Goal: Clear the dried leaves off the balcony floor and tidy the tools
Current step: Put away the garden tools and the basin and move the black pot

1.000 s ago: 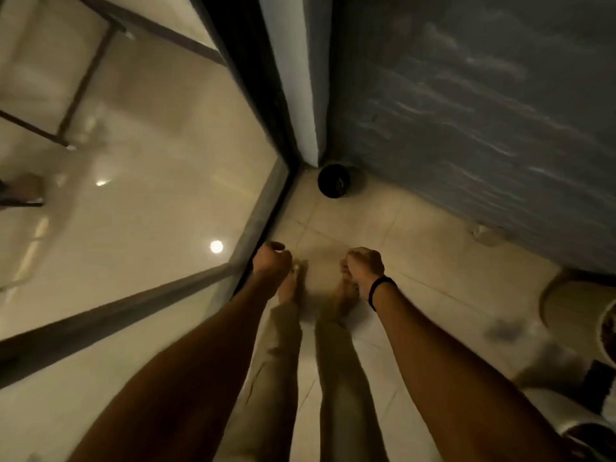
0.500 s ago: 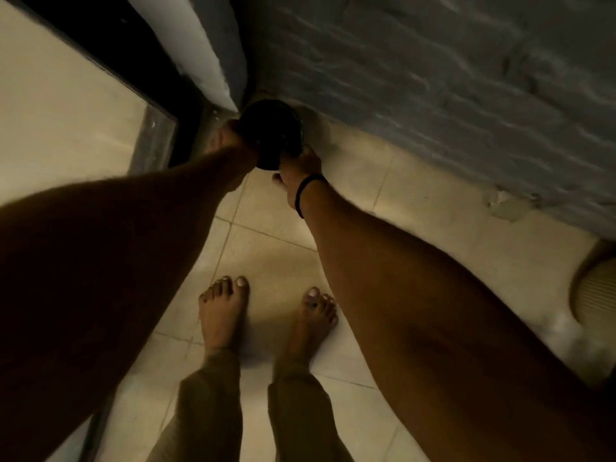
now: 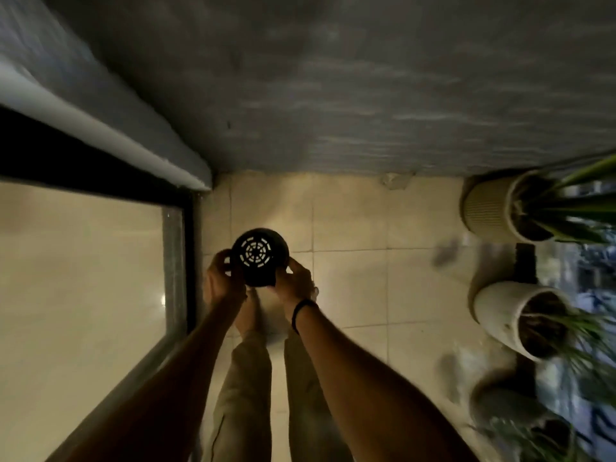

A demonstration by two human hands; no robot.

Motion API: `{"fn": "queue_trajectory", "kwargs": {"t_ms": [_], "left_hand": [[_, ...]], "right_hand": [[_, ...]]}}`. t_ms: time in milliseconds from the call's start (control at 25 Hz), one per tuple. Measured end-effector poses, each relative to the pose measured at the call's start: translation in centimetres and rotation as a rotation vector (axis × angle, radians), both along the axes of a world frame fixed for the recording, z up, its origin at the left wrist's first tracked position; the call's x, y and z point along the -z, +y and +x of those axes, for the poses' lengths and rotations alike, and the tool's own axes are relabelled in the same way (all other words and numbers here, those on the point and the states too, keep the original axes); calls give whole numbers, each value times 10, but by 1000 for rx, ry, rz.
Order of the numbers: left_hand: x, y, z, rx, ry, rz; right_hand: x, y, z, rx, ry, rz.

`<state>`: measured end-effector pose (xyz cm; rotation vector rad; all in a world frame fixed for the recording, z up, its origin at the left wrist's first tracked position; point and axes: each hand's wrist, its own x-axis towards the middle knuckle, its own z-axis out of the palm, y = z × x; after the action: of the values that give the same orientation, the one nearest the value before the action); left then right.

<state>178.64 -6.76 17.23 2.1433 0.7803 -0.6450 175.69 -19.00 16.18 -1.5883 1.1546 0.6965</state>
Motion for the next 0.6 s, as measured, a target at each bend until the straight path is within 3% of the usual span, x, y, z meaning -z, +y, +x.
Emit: {"fn": "queue_trajectory", "kwargs": {"t_ms": [80, 120, 200, 320, 400, 600], "left_hand": [[-88, -8, -27, 45, -83, -42], [-115, -9, -40, 92, -70, -52], [-170, -13, -58, 195, -101, -61], [-257, -25, -86, 303, -120, -92], [-291, -33, -107, 343, -119, -150], [-340, -60, -172, 547, -132, -209]], "right_hand": [[-45, -9, -41, 40, -1, -58], [-27, -14, -70, 44, 1, -81], [-55, -25, -92, 71, -4, -129], [-228, -32, -110, 150, -39, -98], [-293, -40, -133, 212, -63, -113], [-355, -57, -213, 467, -91, -129]]}}
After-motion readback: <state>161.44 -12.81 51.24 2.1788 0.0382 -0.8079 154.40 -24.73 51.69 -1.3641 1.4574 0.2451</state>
